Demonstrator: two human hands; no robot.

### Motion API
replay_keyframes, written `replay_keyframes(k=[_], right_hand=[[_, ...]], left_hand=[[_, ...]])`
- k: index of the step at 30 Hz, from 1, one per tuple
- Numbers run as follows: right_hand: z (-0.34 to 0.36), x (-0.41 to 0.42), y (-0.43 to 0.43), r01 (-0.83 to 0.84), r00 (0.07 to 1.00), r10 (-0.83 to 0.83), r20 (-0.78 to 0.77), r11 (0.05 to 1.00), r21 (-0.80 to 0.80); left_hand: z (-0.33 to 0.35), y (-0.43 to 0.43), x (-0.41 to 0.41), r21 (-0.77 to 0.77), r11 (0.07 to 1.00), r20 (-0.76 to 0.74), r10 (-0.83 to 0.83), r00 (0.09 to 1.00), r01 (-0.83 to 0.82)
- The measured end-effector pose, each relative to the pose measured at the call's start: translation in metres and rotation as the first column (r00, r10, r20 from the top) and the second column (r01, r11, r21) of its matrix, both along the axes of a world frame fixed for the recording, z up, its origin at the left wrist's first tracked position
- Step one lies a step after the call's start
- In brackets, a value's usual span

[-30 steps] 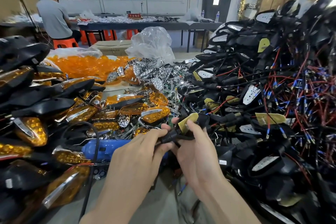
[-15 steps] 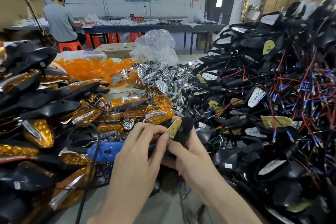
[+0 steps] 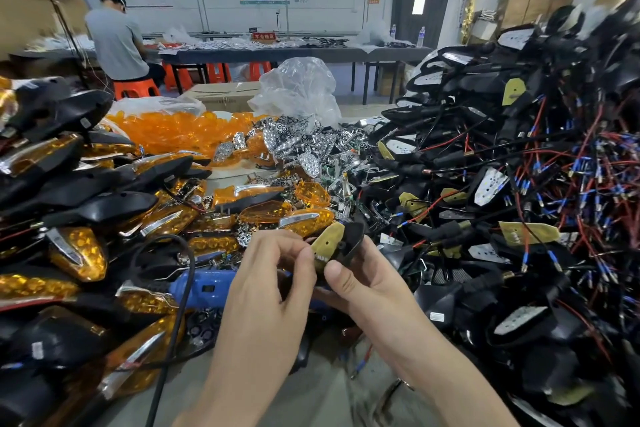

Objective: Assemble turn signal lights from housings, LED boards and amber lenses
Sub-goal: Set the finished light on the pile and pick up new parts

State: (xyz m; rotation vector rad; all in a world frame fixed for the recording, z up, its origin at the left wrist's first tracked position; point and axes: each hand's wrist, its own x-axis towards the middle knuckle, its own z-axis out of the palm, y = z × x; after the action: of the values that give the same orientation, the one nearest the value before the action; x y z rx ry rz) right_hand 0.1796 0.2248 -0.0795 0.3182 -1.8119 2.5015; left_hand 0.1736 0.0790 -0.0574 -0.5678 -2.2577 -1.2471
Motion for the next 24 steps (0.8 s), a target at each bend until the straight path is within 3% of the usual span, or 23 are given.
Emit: replay_keyframes(k=[5, 11, 16, 24], right_hand=[[0.001, 0.001, -0.002, 0.005, 1.0, -0.005, 0.001, 0.999, -0.046], [0.004, 0.004, -0.003, -0.007, 1.0, 0.007, 0.004, 0.997, -0.073], [0.006, 0.002, -0.002, -0.046, 0.995, 0.066, 0.075, 0.969, -0.244], [0.0, 0.001, -0.005, 0.144, 0.977, -0.099, 0.188, 0.959, -0.243]], left_hand=[[-0.002, -0.002, -0.003, -0.134, 0.99, -0.187, 0.016, 0.982, -0.042], [-0.002, -0.005, 0.0, -0.19, 0.979, -0.184, -0.114, 0.976, 0.079], [-0.006, -0.001, 0.001, -0.238, 0.966, -0.186, -0.143, 0.972, 0.097], [-0.011, 0.001, 0.001, -0.382, 0.92, -0.224, -0.188, 0.956, 0.091]])
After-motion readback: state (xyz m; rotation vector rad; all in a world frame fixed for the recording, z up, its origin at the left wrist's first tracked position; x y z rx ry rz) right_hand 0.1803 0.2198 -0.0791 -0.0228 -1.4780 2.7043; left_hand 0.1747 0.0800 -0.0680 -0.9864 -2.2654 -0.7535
